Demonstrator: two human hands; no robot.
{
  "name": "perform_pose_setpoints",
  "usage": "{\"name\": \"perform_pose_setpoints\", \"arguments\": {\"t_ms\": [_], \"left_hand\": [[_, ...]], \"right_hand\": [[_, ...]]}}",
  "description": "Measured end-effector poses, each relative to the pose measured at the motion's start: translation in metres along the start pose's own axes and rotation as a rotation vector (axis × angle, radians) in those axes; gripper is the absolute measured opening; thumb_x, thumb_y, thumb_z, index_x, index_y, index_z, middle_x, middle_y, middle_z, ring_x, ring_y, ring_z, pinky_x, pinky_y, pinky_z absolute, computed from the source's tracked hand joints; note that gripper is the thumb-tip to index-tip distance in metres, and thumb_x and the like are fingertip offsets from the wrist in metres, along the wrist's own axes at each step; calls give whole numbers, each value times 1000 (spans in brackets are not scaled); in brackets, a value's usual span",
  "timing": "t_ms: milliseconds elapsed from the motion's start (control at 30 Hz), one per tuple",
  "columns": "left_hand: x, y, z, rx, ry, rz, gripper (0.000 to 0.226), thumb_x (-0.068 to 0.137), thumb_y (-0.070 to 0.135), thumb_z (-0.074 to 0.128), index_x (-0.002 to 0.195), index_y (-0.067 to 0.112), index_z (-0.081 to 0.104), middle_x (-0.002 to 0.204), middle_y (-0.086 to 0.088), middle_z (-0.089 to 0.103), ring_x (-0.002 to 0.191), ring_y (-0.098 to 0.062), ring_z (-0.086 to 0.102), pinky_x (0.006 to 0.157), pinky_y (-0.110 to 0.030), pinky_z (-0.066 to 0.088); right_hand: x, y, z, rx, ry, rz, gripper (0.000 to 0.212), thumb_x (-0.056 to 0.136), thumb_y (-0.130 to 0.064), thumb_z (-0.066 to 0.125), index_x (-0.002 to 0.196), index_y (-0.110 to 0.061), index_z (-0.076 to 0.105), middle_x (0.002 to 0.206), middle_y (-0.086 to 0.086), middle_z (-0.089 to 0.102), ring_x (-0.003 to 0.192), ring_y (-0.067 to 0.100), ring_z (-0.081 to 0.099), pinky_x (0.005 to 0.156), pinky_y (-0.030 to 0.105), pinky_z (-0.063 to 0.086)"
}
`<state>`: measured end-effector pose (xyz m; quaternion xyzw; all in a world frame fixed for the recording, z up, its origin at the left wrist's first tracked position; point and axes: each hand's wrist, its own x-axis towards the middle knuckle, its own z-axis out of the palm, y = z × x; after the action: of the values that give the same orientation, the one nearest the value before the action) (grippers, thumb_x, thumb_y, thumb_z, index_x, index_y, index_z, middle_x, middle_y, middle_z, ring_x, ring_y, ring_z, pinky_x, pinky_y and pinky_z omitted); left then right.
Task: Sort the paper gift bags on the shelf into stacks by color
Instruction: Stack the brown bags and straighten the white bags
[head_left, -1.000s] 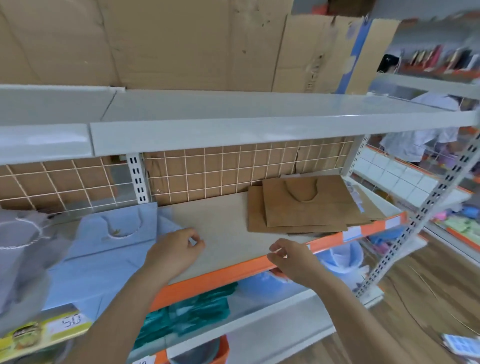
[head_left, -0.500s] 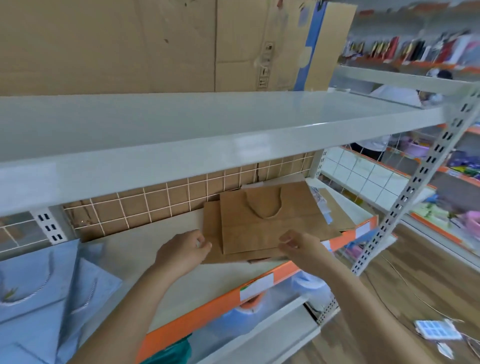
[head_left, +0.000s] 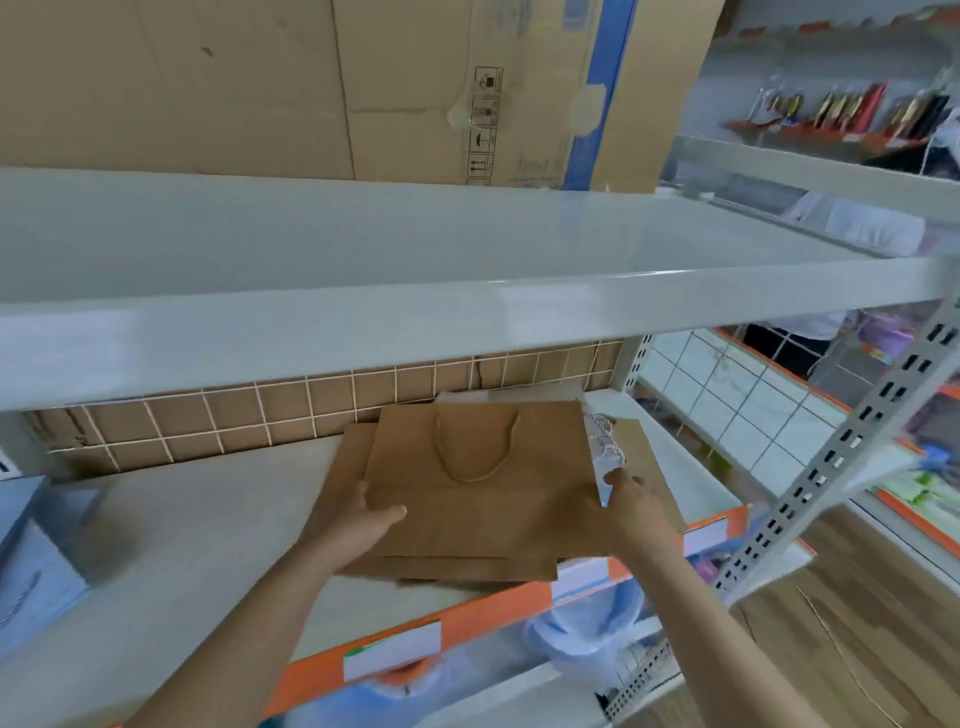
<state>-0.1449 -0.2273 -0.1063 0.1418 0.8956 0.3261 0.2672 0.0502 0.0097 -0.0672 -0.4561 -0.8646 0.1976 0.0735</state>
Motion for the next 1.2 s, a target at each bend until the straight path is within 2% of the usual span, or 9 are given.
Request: {"name": "perform_pose_setpoints", "arguments": {"t_ms": [167, 300, 500, 633, 833, 933, 1033, 1100, 1200], "left_hand": [[-1, 25, 20, -242, 245, -79, 87, 76, 58, 68, 147, 20, 36, 147, -5, 45, 132, -27, 44, 103, -37, 39], [-10, 40, 33, -379, 307, -163, 90, 75, 50, 75, 146, 10, 37, 145, -12, 45, 131, -31, 45, 104, -39, 40], [-28, 34, 34, -583, 282, -82, 66, 83, 29, 73, 142, 19, 46, 138, -7, 54, 122, -30, 52, 105, -44, 40], [-39, 24, 21, -757, 344, 18, 31, 86, 7, 63, 109, 28, 65, 114, -4, 69, 96, -24, 65, 83, -37, 51], [-60, -4, -16, -928, 612, 55, 28, 84, 10, 64, 89, 37, 65, 100, -2, 67, 84, -24, 62, 68, -35, 51], [-74, -23, -32, -992, 719, 42, 28, 84, 11, 62, 92, 38, 63, 103, 0, 65, 90, -26, 60, 76, -39, 49], [-90, -44, -43, -1012, 820, 25, 27, 84, 5, 59, 92, 31, 63, 97, 2, 64, 94, -24, 56, 85, -39, 44], [-102, -59, -48, -1003, 865, 4, 26, 84, 5, 59, 86, 30, 64, 92, 3, 64, 89, -24, 56, 79, -37, 44], [-117, -81, -54, -1002, 899, -18, 31, 84, 8, 60, 106, 29, 63, 107, -5, 64, 88, -23, 60, 84, -38, 46]], "right_hand": [[30, 23, 2, 165, -189, -22, 36, 89, -37, 55, 116, -13, 54, 110, 9, 65, 93, 25, 60, 74, 30, 46], [42, 37, -2, 141, -138, -97, 27, 89, -42, 53, 102, -18, 55, 85, 0, 63, 75, 18, 56, 53, 23, 34], [55, 35, -13, 143, -33, -190, 23, 87, -37, 57, 90, -15, 52, 67, -5, 51, 61, 16, 49, 47, 23, 29], [55, 25, -10, 218, -64, -242, 21, 87, -34, 56, 88, -13, 55, 72, -1, 56, 68, 21, 51, 52, 26, 33], [52, 4, 1, 271, -76, -310, 36, 96, -28, 47, 62, -15, 44, 56, -2, 46, 70, 28, 52, 57, 28, 29], [48, -9, 12, 212, -123, -367, 20, 89, -26, 54, 87, -8, 62, 83, 7, 61, 90, 30, 57, 70, 32, 43], [45, -23, 23, 33, -92, -396, 55, 85, -48, 60, 122, -8, 54, 122, 12, 52, 119, 31, 45, 94, 37, 42], [44, -32, 28, 39, -134, -321, 79, 79, -58, 64, 131, -3, 44, 128, 12, 46, 123, 31, 43, 99, 38, 39], [41, -42, 36, 72, -219, -243, 98, 67, -57, 75, 133, 2, 33, 130, 13, 38, 120, 31, 48, 99, 36, 40]]}}
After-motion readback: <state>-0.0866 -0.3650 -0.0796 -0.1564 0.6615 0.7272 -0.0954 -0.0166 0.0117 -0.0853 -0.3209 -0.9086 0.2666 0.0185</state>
